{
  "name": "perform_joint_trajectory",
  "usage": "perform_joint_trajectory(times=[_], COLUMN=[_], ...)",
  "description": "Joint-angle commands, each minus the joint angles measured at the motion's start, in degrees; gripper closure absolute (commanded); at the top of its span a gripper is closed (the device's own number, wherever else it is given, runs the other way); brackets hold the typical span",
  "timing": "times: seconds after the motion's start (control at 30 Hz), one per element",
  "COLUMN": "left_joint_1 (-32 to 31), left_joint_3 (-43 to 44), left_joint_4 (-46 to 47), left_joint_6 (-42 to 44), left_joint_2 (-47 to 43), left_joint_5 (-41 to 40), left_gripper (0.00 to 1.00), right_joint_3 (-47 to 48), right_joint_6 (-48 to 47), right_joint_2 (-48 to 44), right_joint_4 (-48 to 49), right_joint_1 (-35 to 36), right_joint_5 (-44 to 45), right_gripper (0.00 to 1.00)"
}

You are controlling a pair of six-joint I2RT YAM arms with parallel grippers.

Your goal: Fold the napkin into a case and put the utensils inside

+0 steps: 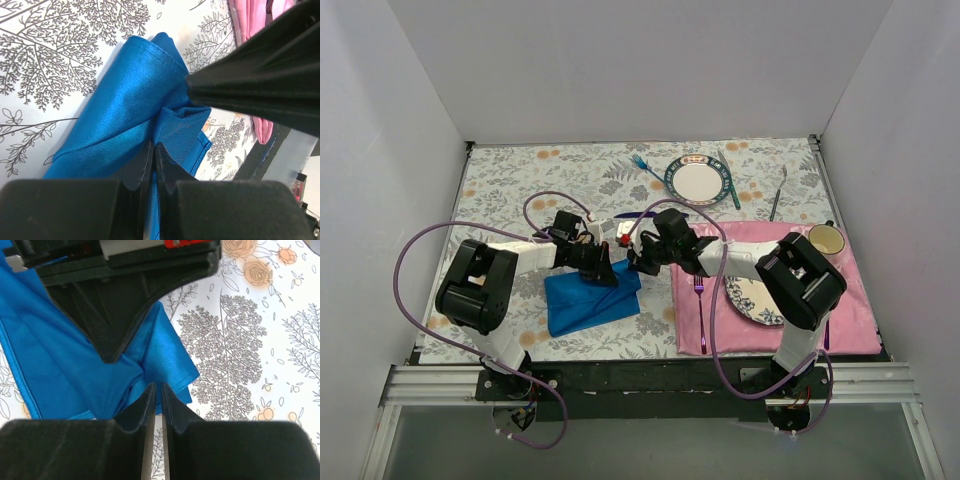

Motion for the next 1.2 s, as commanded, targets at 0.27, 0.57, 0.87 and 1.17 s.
perform_joint_trajectory(times=[0.27,0.57,0.87,1.17], left_joint_1=[-0.42,-0.42,-0.42,-0.42], left_joint_3=[-1.46,-1.99,-2.08,-2.25], left_joint_4=[2.54,2.63,2.72,2.54], left_joint_6=[1.9,2.96,2.96,3.22], left_joint_2=[-3.28,-3.28,-3.36,-3.54], left_joint_5=[-1.44,-1.08,-1.0,-0.91], left_gripper=[1.0,1.0,1.0,1.0], right_joint_3=[2.04,4.5,4.94,5.64], right_joint_6=[-1.17,0.06,3.05,-0.73], right_joint_2=[1.8,4.36,3.48,5.41], right_joint_4=[1.65,1.2,3.05,0.15], right_joint_1=[2.56,2.64,2.29,3.52], right_joint_5=[-2.54,-0.09,0.97,3.87], right_gripper=[0.85,0.95,0.96,0.99])
